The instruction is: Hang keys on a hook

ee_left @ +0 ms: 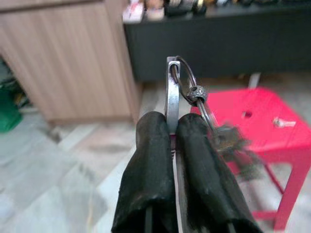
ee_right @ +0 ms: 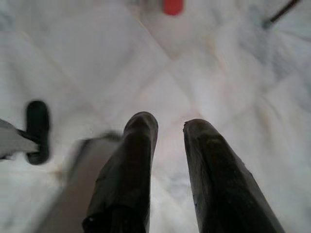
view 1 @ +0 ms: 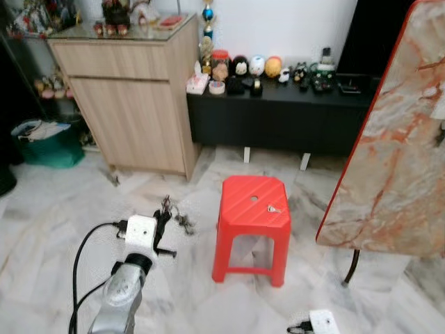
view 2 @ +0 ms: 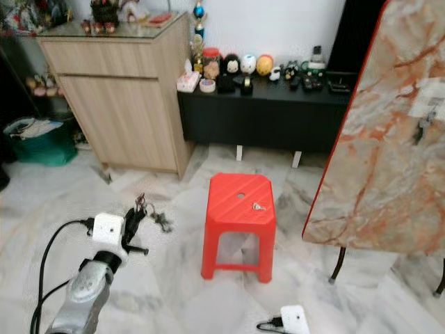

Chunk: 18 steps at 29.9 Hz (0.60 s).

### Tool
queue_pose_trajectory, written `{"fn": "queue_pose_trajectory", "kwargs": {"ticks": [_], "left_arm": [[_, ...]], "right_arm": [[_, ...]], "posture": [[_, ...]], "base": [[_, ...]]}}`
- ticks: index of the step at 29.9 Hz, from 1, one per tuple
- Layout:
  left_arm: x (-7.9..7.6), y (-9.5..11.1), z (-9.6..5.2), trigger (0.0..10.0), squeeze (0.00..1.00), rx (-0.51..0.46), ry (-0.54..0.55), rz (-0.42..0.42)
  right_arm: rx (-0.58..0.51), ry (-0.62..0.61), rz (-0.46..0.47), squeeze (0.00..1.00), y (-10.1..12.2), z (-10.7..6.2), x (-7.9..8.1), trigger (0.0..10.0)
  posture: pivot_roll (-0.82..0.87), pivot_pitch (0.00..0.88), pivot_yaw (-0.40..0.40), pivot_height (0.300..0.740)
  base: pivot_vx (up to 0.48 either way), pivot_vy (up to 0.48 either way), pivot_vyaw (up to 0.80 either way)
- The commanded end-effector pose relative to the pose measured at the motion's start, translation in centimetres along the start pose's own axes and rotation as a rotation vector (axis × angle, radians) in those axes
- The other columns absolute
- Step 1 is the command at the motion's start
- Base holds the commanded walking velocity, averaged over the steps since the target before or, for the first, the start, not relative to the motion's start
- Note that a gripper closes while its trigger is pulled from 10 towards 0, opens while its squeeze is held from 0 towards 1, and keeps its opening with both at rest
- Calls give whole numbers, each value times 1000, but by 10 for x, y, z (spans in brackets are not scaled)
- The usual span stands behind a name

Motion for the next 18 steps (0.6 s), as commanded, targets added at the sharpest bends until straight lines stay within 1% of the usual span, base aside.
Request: {"fn": "queue_pose_trajectory", "kwargs": {"ticks": [1,18], "left_arm": [[-6,7,5,10000,0,-22,-15,4],[-3,7,5,10000,0,-14,-6,13]], "right_arm": [[14,-16,2,0,-5,-1,-7,10000],[13,-14,6,0,-5,-1,-7,10000]], "posture": [[14,0,-11,740],[10,4,-8,740]], "base": [[0,-412,0],[0,-412,0]]}}
Point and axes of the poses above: a point about 5 cm out from each wrist's last joint towards the gripper, its own z axis pointing out of the wrist towards the gripper, its own y axis along the axis of the wrist's last joint, x = y × z, the point moved 5 cm from there along z, pointing out of the wrist towards the gripper, and after that the axes turned 9 degrees about -z, right-handed, at the moved point
